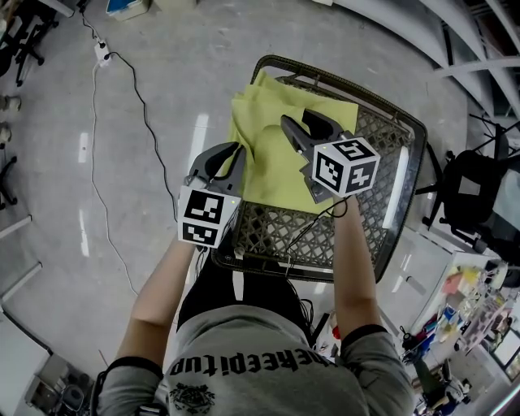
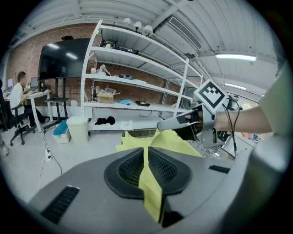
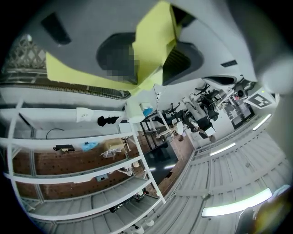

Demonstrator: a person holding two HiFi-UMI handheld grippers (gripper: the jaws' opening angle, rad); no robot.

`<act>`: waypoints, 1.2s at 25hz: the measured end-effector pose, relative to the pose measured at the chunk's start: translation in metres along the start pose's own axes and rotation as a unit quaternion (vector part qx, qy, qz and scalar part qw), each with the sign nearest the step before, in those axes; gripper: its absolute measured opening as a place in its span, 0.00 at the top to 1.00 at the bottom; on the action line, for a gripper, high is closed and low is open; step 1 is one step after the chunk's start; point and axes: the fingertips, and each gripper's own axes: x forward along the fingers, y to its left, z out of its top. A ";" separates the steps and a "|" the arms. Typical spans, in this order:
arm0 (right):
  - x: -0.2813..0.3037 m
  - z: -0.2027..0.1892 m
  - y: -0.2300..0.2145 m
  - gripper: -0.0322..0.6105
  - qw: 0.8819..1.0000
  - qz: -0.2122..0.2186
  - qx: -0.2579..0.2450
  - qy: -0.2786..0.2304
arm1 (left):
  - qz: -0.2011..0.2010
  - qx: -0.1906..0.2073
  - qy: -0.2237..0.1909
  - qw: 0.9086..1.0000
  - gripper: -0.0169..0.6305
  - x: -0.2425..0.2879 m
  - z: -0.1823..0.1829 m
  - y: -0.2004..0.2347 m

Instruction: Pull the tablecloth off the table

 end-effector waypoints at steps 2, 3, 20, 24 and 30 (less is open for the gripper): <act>-0.001 -0.002 0.003 0.69 1.000 0.004 -0.006 0.006 | -0.001 0.002 0.000 1.000 0.91 0.000 0.000 -0.001; -0.002 -0.004 0.004 0.69 1.000 0.006 -0.006 0.007 | -0.002 0.003 0.000 1.000 0.91 0.000 0.000 -0.002; -0.057 -0.016 0.015 0.93 0.999 -0.031 0.002 -0.043 | -0.036 0.025 -0.008 0.999 0.91 -0.005 0.009 -0.034; -0.072 -0.018 0.030 0.93 0.997 -0.038 0.010 -0.064 | -0.054 0.042 -0.017 0.997 0.92 -0.009 0.016 -0.048; -0.100 -0.027 0.051 0.93 0.995 -0.051 0.019 -0.088 | -0.086 0.069 -0.029 0.994 0.94 -0.022 0.024 -0.073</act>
